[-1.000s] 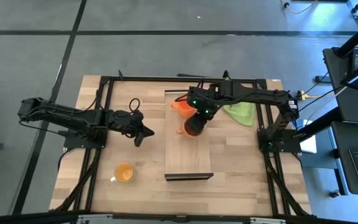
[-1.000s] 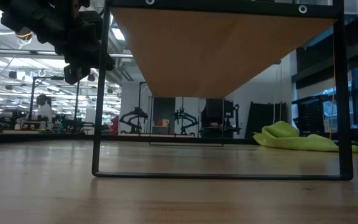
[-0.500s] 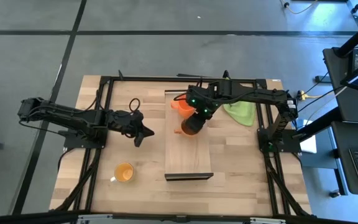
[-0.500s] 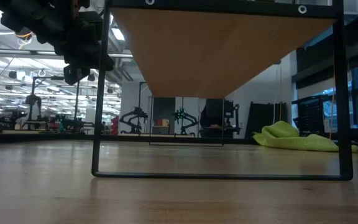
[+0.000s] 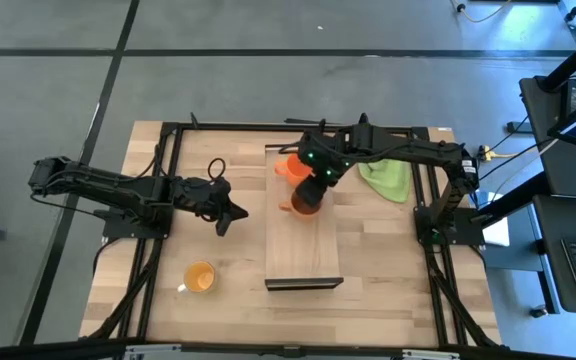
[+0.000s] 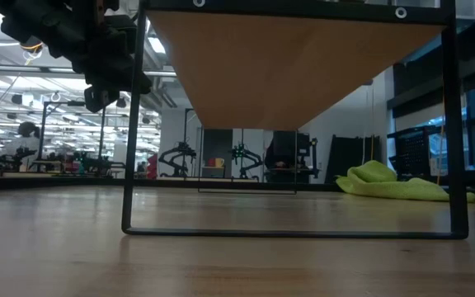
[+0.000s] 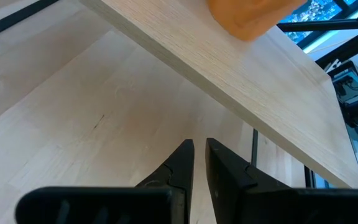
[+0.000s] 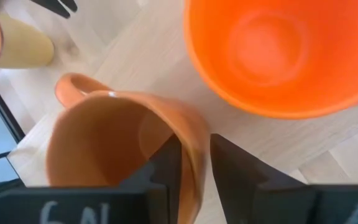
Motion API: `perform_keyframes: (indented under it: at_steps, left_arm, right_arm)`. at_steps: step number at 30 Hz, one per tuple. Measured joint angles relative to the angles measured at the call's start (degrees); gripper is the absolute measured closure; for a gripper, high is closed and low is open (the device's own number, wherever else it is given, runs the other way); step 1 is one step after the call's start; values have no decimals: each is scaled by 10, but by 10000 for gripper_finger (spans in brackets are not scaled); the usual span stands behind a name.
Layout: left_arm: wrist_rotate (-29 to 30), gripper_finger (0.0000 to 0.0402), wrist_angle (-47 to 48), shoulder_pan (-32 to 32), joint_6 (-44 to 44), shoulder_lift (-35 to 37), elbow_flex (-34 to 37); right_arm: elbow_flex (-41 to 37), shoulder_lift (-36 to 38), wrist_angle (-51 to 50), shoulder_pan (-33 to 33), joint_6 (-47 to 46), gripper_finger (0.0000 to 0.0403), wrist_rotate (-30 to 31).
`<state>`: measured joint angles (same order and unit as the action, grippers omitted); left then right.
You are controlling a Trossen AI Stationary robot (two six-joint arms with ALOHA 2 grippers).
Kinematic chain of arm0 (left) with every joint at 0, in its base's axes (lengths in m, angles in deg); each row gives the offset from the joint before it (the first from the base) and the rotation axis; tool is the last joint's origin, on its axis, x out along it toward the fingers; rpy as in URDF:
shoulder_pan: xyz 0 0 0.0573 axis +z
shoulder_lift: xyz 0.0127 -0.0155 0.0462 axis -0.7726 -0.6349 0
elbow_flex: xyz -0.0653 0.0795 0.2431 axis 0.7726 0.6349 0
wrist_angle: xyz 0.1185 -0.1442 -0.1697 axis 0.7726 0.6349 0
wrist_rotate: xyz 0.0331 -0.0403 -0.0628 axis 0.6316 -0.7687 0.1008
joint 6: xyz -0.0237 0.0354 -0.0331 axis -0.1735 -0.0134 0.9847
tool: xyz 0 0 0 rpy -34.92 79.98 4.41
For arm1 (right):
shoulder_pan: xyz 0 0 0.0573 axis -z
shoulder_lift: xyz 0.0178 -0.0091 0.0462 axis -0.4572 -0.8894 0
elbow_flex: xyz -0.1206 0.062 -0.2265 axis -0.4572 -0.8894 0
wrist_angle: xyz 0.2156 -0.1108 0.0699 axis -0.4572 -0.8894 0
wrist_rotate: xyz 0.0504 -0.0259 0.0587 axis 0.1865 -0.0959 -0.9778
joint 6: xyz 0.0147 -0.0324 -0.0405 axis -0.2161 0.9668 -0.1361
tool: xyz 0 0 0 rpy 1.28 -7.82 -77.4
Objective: Stack small to large cups/mugs on shelf
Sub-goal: Put the brown mug on the shelf
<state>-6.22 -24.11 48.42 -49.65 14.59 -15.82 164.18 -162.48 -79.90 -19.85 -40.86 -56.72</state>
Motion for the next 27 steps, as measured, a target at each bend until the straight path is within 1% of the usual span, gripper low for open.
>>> perform_keyframes:
  at_steps: [14, 21, 27]
  left_arm:
    - [0, 366, 9, 0, 0, 0, 0]
    - [0, 366, 15, 0, 0, 0, 0]
    - [-16, 366, 15, 0, 0, 0, 0]
  right_arm:
    - [0, 0, 7, 0, -3, 336, -4]
    - [0, 0, 23, 0, -13, 319, -15]
    - [0, 0, 22, 0, -13, 304, -20]
